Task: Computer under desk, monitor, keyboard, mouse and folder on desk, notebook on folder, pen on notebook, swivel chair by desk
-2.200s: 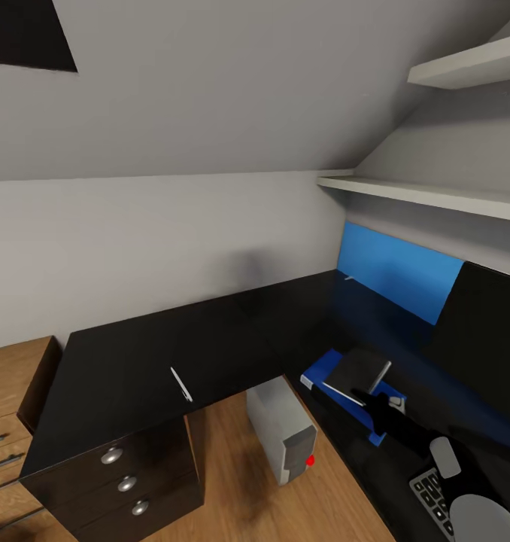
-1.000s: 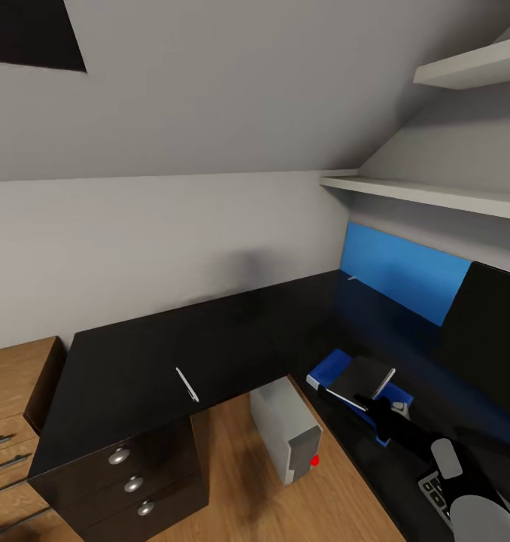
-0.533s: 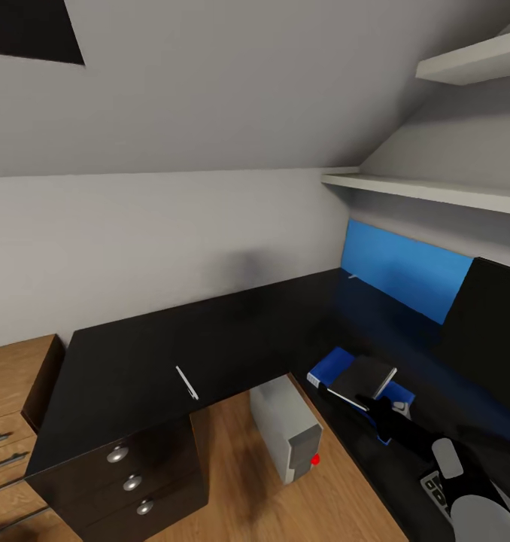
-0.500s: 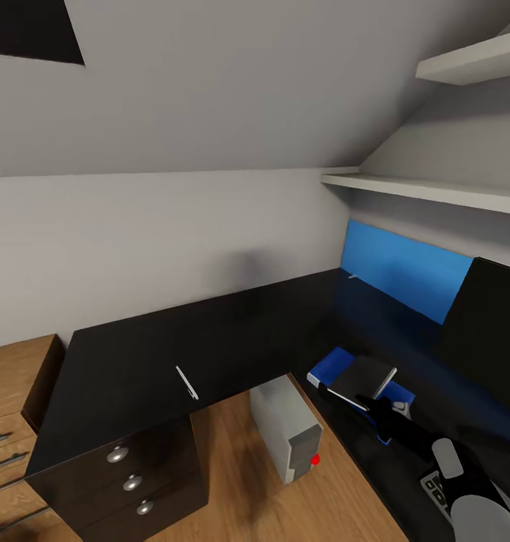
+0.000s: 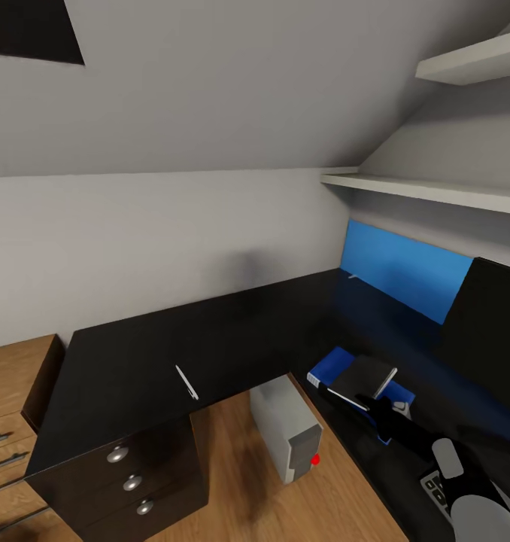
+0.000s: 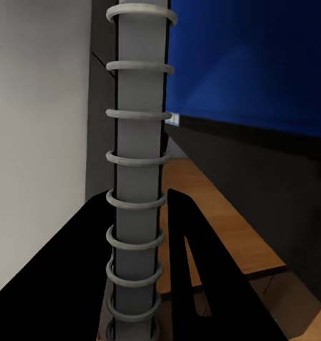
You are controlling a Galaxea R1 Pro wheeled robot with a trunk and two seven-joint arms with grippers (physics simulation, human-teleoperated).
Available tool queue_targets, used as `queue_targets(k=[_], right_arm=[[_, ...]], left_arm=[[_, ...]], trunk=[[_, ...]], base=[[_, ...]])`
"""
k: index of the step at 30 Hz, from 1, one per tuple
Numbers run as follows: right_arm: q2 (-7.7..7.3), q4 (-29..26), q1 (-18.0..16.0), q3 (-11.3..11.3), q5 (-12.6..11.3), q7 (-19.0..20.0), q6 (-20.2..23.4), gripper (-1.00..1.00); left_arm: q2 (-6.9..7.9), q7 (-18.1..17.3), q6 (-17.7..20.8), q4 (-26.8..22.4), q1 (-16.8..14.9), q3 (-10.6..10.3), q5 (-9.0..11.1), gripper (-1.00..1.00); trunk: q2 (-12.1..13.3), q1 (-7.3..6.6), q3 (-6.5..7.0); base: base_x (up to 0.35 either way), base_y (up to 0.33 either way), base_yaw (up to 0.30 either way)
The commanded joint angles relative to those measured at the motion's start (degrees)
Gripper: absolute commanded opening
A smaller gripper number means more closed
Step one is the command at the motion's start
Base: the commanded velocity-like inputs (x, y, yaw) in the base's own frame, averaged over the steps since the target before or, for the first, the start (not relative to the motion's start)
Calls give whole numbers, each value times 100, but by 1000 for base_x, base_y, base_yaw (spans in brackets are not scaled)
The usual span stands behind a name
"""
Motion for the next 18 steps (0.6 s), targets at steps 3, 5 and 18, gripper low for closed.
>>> queue_targets(k=[3,5,18], right_arm=[[2,1,-6,-24,9,17,21,-100],[2,1,-6,-24,4,17,12,-100],[9,1,-6,-24,1,16,-61,-100]], left_arm=[[-4,0,-4,-10,2,2,25,100],[-4,0,-4,-7,2,-2,25,100],[-6,0,-4,-7,2,-14,17,100]], trunk=[[-4,0,-5],[-4,0,-5],[-4,0,-5]], base=[[0,0,0],[0,0,0],[0,0,0]])
